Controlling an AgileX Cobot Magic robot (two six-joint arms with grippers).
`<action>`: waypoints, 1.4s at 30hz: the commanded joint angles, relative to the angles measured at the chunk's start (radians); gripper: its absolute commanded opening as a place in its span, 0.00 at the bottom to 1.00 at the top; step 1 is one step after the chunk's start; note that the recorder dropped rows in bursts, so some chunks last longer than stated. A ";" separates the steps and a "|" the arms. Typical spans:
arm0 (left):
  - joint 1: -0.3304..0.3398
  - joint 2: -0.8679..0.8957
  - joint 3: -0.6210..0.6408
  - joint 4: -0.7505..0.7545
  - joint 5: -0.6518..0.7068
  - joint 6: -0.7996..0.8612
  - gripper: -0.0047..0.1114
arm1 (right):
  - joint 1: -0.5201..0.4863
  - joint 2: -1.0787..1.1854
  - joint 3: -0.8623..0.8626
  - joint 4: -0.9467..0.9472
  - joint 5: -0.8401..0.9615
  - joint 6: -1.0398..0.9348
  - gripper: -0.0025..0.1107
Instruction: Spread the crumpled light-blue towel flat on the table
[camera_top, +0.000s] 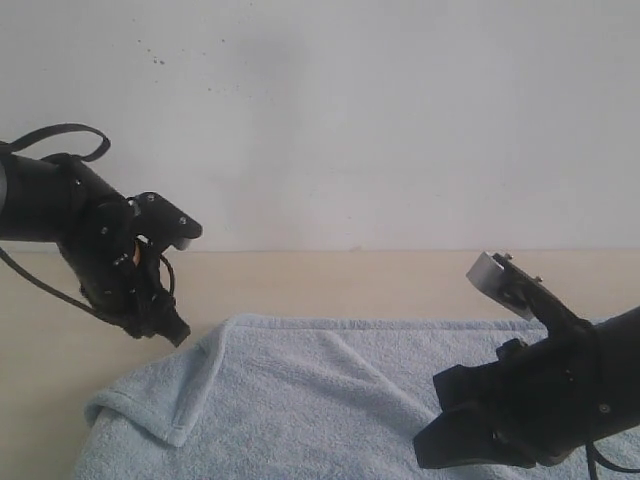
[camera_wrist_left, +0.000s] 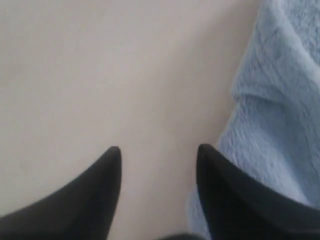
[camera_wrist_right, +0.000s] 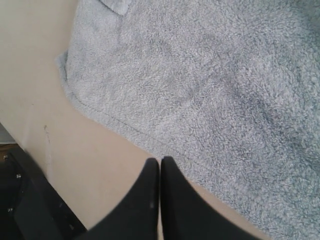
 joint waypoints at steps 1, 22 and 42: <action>-0.001 -0.044 -0.004 -0.169 0.189 0.010 0.57 | 0.001 -0.008 -0.006 0.009 0.005 -0.011 0.02; -0.130 -0.097 0.257 -0.465 -0.017 0.774 0.42 | 0.001 -0.008 -0.006 0.011 0.019 -0.039 0.02; -0.080 -0.097 0.355 -0.392 -0.124 0.841 0.42 | 0.001 -0.008 -0.006 0.025 0.019 -0.039 0.02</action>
